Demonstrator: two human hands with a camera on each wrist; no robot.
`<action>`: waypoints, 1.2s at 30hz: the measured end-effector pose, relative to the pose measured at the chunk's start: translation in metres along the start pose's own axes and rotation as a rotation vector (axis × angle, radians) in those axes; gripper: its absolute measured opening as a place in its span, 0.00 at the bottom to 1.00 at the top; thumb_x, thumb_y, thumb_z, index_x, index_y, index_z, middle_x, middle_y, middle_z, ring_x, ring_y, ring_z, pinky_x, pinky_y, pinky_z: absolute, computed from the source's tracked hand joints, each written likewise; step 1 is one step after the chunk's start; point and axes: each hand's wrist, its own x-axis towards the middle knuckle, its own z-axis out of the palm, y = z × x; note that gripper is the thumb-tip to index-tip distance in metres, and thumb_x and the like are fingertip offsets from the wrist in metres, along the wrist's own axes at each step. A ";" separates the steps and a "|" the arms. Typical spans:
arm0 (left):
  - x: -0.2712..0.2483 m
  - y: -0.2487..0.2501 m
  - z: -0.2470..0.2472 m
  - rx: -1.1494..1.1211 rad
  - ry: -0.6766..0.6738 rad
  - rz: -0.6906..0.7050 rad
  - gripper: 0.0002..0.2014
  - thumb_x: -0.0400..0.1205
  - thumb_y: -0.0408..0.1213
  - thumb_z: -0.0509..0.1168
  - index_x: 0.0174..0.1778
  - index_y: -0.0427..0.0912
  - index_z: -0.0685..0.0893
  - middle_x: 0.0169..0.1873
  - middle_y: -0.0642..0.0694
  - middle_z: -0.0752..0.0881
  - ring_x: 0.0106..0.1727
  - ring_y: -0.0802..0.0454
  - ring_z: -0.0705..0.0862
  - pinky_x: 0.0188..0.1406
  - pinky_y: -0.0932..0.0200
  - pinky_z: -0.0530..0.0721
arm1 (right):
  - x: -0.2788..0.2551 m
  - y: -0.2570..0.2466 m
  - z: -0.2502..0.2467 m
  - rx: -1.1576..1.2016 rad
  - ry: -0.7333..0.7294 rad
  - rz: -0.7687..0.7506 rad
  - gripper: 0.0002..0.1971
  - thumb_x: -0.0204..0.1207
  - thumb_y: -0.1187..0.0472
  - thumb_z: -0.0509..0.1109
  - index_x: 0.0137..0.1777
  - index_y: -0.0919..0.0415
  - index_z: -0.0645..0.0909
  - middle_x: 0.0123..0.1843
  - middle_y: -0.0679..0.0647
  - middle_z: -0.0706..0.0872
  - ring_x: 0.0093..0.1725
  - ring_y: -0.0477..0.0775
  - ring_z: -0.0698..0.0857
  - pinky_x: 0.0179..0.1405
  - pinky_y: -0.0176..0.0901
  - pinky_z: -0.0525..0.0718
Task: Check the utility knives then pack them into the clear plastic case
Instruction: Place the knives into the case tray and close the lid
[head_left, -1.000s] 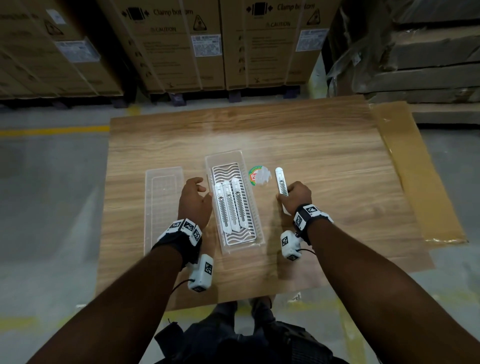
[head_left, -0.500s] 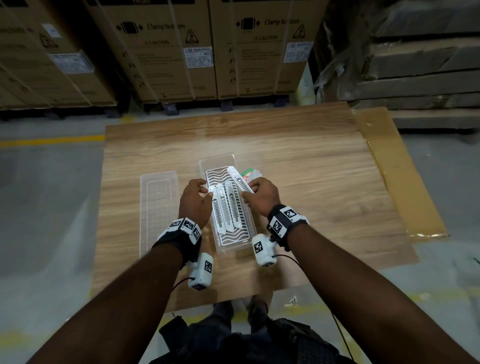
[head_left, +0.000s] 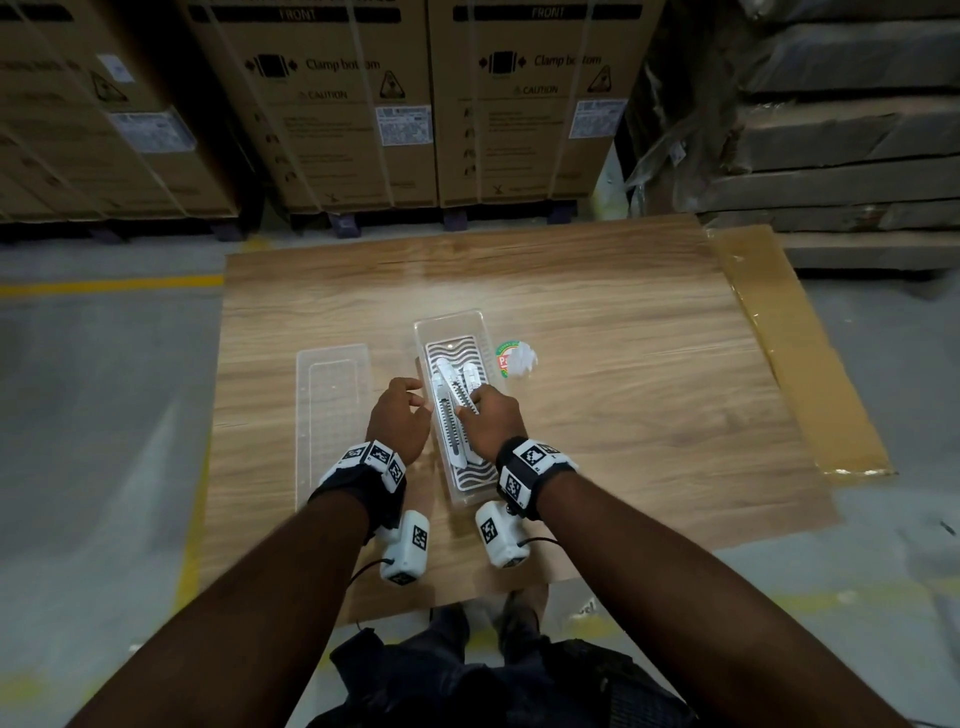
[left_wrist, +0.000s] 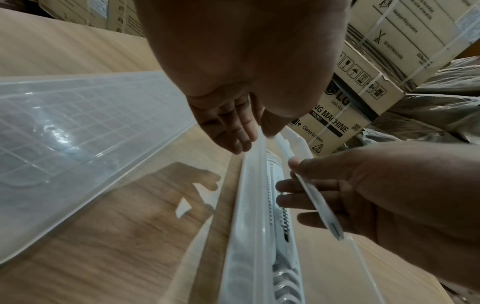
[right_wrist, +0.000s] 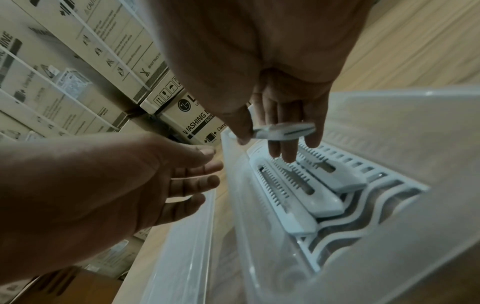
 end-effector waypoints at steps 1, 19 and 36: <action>0.000 -0.002 0.000 -0.002 -0.010 -0.003 0.16 0.82 0.33 0.63 0.67 0.42 0.76 0.50 0.49 0.83 0.49 0.52 0.81 0.47 0.58 0.76 | 0.000 -0.003 0.004 -0.025 0.011 -0.001 0.13 0.77 0.56 0.71 0.52 0.66 0.81 0.52 0.64 0.87 0.53 0.65 0.85 0.49 0.49 0.81; 0.007 -0.030 -0.026 -0.091 0.000 -0.021 0.14 0.85 0.38 0.60 0.67 0.44 0.75 0.51 0.45 0.84 0.50 0.41 0.87 0.52 0.40 0.87 | 0.011 -0.003 0.038 -0.242 0.111 0.063 0.19 0.74 0.48 0.73 0.50 0.66 0.81 0.54 0.63 0.86 0.55 0.64 0.85 0.46 0.48 0.80; 0.008 -0.045 -0.041 -0.060 0.050 -0.055 0.15 0.84 0.41 0.63 0.65 0.43 0.77 0.48 0.48 0.84 0.52 0.43 0.87 0.56 0.43 0.85 | 0.016 0.010 0.037 -0.201 0.105 0.010 0.20 0.69 0.50 0.78 0.49 0.67 0.81 0.50 0.63 0.87 0.52 0.63 0.85 0.47 0.49 0.80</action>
